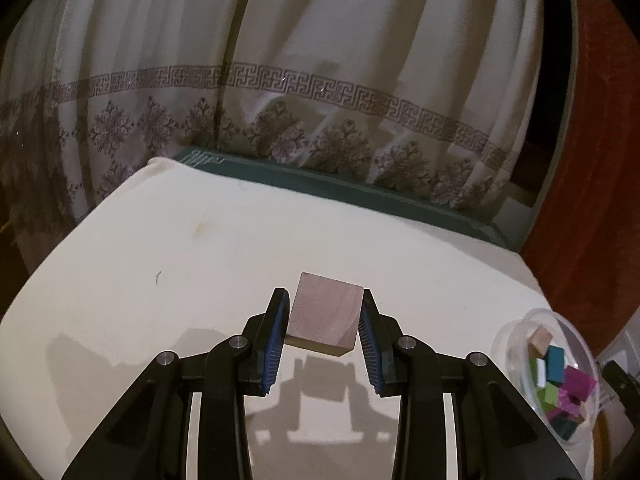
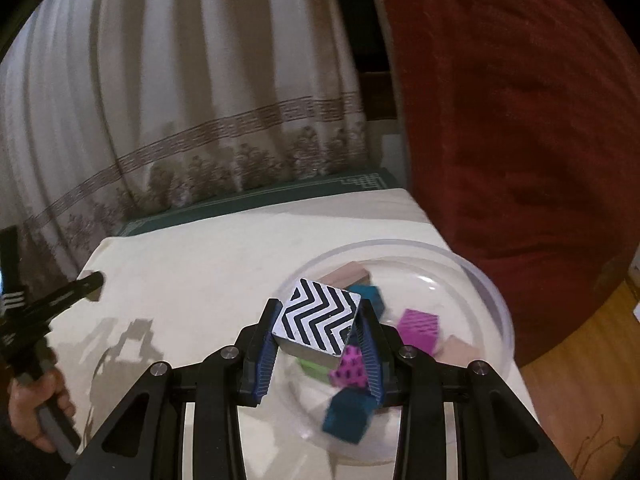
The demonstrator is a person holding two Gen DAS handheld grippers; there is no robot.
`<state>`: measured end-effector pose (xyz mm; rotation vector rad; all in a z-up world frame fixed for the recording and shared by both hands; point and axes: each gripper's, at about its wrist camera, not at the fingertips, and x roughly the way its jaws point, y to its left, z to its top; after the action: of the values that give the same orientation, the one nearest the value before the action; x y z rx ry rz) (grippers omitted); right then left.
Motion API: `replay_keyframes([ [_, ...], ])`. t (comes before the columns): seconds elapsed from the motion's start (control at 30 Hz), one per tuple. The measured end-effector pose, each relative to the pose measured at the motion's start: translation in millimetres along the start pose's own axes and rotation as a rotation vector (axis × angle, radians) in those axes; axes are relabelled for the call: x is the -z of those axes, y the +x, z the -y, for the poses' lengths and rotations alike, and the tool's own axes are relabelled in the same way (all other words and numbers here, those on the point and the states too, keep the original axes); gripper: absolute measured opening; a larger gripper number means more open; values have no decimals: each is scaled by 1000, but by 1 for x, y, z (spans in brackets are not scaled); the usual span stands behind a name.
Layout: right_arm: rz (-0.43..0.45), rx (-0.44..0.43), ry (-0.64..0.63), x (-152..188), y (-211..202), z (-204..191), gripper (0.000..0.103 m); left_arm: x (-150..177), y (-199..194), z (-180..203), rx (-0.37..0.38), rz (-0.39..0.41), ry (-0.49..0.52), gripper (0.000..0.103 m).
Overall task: Organize rigid objects
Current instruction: 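Carry the zigzag cube over the bowl and open the right tool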
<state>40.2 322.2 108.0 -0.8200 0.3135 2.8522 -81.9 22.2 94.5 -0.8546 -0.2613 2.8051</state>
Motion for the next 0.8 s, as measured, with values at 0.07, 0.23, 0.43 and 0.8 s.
replay_keyframes([
  [0.07, -2, 12, 14, -2, 4, 7, 39, -1, -10, 3, 10, 15, 4, 35],
  [0.23, -17, 30, 42, -3, 16, 22, 39, 0, -29, 10, 31, 36, 0, 35],
  [0.43, -57, 4, 73, -2, 30, 37, 41, 10, -46, 17, 53, 29, 5, 35],
  [0.8, -9, -17, 123, 17, 6, 60, 49, 20, -69, 54, 91, 28, 66, 35],
])
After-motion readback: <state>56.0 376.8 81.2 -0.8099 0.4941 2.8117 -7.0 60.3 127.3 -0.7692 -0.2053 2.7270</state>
